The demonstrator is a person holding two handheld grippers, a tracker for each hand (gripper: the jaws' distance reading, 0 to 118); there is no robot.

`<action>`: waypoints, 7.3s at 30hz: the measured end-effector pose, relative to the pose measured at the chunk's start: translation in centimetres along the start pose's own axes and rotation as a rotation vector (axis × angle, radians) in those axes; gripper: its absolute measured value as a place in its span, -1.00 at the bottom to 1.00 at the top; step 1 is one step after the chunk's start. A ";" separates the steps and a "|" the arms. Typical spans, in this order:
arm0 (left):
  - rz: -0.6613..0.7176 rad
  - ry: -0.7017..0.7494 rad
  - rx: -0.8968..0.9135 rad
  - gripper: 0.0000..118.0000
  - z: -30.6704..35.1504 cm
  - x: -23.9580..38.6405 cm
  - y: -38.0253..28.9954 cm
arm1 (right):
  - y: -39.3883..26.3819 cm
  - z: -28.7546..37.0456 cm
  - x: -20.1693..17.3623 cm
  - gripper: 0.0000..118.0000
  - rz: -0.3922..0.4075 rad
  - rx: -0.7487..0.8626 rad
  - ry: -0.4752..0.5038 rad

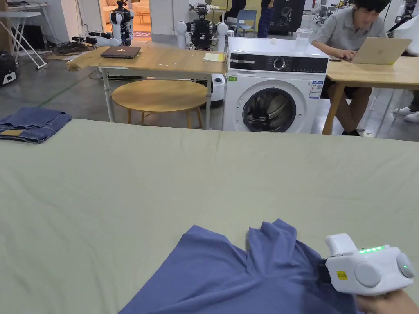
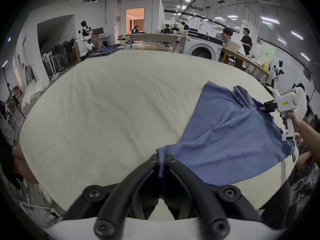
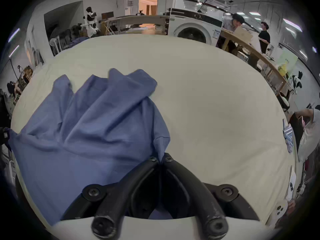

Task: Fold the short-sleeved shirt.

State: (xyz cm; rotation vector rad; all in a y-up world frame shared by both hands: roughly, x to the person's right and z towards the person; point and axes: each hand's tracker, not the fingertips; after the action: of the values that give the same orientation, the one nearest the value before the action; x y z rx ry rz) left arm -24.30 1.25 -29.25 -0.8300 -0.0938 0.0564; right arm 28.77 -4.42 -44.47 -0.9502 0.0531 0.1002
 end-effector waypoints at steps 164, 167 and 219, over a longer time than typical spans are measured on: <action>-0.293 0.067 0.050 -0.96 6.4 4.3 -6.1 | -24.3 23.3 -0.8 -0.98 -0.269 0.236 -0.142; -0.317 0.084 0.086 -0.97 6.6 5.3 -2.5 | -21.0 23.8 -0.5 -0.98 -0.247 0.295 -0.179; -0.086 0.083 0.092 0.23 -3.4 3.1 -3.2 | -20.3 21.1 -8.4 -1.00 -0.265 0.533 -0.145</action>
State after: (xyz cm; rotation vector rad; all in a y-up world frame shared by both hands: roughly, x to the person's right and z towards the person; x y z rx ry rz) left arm -20.79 -3.18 -28.95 -0.7347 -0.0486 -0.0543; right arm 22.68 0.49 -15.00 -0.4090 -0.1734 -0.0888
